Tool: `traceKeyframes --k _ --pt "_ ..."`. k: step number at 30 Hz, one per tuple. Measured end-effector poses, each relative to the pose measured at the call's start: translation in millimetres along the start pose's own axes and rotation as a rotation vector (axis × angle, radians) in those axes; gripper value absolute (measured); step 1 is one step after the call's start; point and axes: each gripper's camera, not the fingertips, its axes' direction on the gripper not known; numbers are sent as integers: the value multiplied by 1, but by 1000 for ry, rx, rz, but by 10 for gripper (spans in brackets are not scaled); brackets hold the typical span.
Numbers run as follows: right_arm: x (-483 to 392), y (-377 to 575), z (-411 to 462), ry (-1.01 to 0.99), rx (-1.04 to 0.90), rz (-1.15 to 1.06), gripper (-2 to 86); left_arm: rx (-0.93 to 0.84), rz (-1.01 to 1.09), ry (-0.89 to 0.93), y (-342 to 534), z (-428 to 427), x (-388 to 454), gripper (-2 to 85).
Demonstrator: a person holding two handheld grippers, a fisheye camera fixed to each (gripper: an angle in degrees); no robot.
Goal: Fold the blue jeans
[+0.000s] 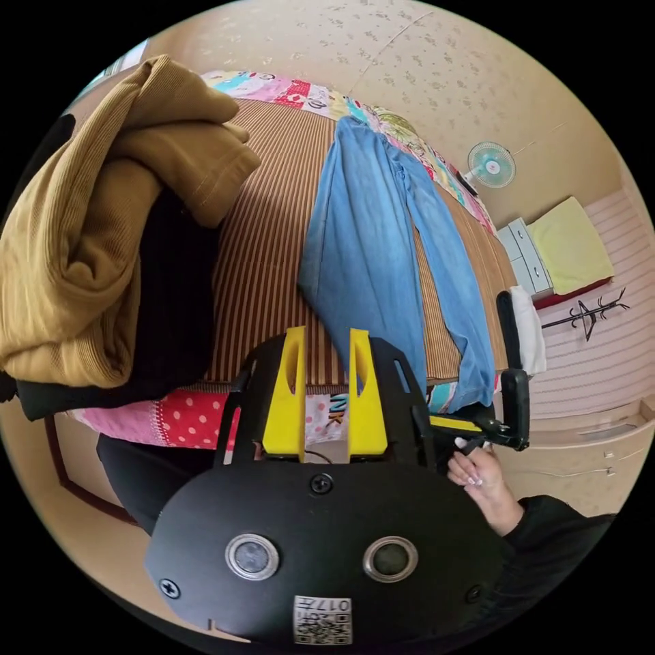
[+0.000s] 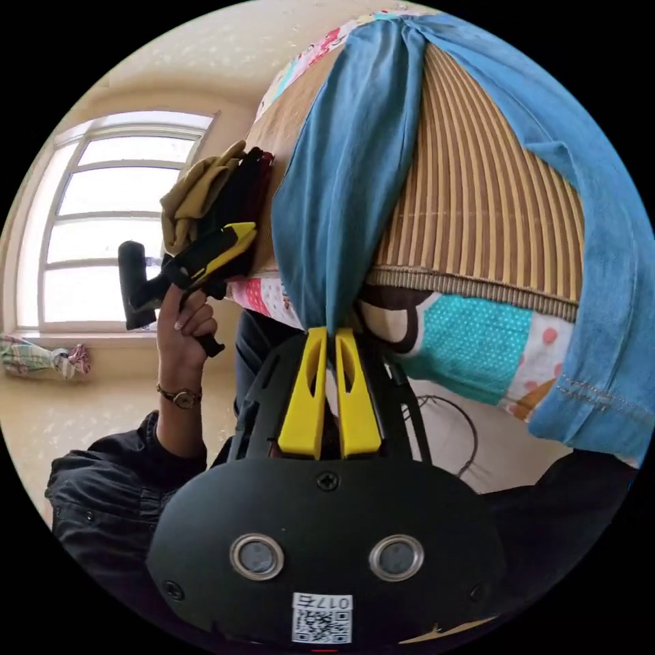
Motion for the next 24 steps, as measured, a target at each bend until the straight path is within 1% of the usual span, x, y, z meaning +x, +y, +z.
traceKeyframes --k 1,2,3,4,5,6,7,8,9,10,13,14,15,16,18,20,21,22,24 --pt "-3 6 -18 -134 65 -83 31 6 0 16 4 -3 0 99" --pt "-4 10 -30 -191 106 -127 28 23 6 51 12 -8 -2 100" --pt "-1 20 -56 -297 197 -198 25 40 11 86 19 -12 -4 101" --pt "13 28 -80 -380 283 -212 23 45 11 99 22 -13 -6 101" --pt "23 32 -91 -397 317 -196 22 48 2 112 27 -13 -10 113" --pt "45 37 -107 -338 351 -116 22 42 -12 109 29 -10 -14 128" --pt "66 41 -117 -130 332 35 22 36 -16 110 30 -8 -15 137" --pt "75 42 -120 -13 307 102 22 17 -11 127 29 -2 -15 150" --pt "85 43 -122 170 238 171 22 1 4 161 27 4 -13 157" --pt "84 44 -124 192 219 131 22 -2 15 176 26 7 -11 158" --pt "77 47 -124 222 222 111 22 -11 121 209 14 20 12 158" --pt "76 47 -123 230 218 112 22 -35 193 242 8 26 26 157" --pt "76 46 -119 240 210 119 22 -65 251 273 3 33 42 157" --pt "77 46 -117 237 213 123 23 -87 267 275 0 38 48 157" --pt "79 49 -115 209 228 120 23 -213 308 216 -7 67 73 151" --pt "84 52 -116 163 241 126 25 -198 365 161 -4 72 88 116" --pt "88 54 -118 130 238 134 24 -219 426 162 -2 73 97 56" --pt "90 56 -121 94 226 135 23 -238 446 166 -1 71 100 26" --pt "83 61 -130 41 232 74 23 -271 486 247 4 44 103 10"
